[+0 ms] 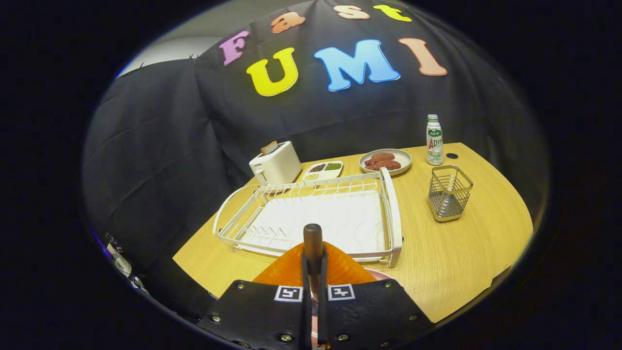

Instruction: Take the plate from the dish rack, then take the spoon from the basket and place it into the plate.

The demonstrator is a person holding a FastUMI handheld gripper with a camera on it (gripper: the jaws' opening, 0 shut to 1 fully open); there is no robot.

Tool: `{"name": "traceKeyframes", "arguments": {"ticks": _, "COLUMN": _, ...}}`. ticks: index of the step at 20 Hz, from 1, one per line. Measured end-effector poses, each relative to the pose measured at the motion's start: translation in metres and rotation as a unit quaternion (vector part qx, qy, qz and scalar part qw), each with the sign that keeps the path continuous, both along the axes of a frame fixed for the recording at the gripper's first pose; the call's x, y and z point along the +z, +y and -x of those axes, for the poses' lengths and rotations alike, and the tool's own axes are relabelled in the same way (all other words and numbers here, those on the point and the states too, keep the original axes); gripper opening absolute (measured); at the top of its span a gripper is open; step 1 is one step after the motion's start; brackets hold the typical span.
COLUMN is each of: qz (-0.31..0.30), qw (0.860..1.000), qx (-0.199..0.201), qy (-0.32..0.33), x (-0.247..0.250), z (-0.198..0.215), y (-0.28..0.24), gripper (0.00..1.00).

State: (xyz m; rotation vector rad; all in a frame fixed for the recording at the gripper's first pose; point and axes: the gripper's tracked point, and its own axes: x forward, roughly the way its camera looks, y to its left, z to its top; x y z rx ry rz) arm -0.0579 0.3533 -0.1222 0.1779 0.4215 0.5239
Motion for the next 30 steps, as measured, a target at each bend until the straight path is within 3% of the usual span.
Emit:
{"name": "traceKeyframes", "arguments": {"ticks": 5, "qz": -0.001, "qw": 0.999, "qx": -0.037, "qy": -0.024, "x": -0.013, "z": 0.001, "y": -0.001, "gripper": 0.05}}
{"name": "traceKeyframes", "arguments": {"ticks": 10, "qz": 0.009, "qw": 0.999, "qx": -0.021, "qy": -0.035, "x": -0.021, "z": 0.017, "y": 0.005, "gripper": 0.09}}
{"name": "traceKeyframes", "arguments": {"ticks": 20, "qz": 0.028, "qw": 0.995, "qx": 0.015, "qy": -0.094, "x": 0.028, "z": 0.023, "y": -0.021, "gripper": 0.16}}
{"name": "traceKeyframes", "arguments": {"ticks": 25, "qz": 0.034, "qw": 0.989, "qx": -0.003, "qy": -0.143, "x": 0.082, "z": 0.001, "y": -0.059, "gripper": 0.16}}
{"name": "traceKeyframes", "arguments": {"ticks": 30, "qz": 0.021, "qw": 0.972, "qx": -0.046, "qy": -0.231, "x": 0.186, "z": -0.028, "y": -0.115, "gripper": 0.16}}
